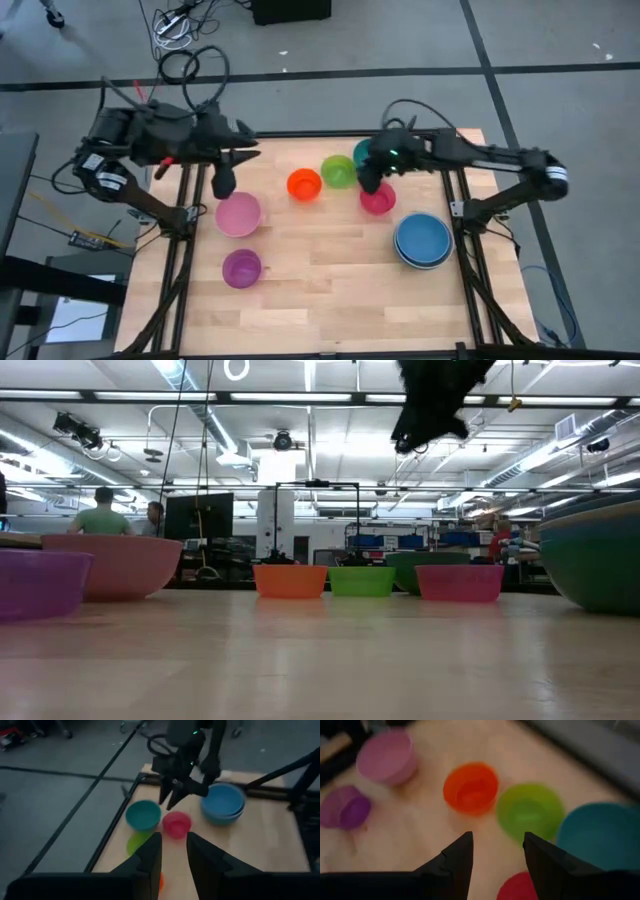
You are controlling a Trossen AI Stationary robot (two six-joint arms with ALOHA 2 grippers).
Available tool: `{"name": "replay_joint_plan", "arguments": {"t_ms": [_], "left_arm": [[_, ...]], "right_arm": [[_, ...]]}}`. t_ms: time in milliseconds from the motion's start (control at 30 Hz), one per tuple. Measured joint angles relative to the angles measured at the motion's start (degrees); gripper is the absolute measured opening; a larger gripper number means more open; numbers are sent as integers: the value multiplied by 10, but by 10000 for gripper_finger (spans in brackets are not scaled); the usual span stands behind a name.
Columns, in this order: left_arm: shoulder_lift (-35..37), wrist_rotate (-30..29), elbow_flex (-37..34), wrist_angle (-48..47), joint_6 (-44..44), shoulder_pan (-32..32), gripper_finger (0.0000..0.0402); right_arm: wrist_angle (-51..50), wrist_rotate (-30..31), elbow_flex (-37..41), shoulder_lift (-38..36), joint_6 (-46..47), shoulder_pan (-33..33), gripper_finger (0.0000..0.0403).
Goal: Nest bowls inside each other
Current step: Stack the dark green bowl on top of the blue bowl
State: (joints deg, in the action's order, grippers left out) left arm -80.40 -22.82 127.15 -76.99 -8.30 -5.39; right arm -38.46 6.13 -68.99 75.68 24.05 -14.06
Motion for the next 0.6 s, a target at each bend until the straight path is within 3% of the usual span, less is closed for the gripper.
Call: {"name": "replay_joint_plan", "arguments": {"t_ms": [133,333,600], "left_arm": [[-2,-13,-1,-56,-22,0,99],[-5,-15,-41,-69,-32,0,99],[-5,-26,-121,-67,-29,0,99]], "right_arm": [[19,-100,0,74,-20,-44,164],[27,-111,0,147,-45,-54,164],[18,-111,0,178,-35,-56,164]]}}
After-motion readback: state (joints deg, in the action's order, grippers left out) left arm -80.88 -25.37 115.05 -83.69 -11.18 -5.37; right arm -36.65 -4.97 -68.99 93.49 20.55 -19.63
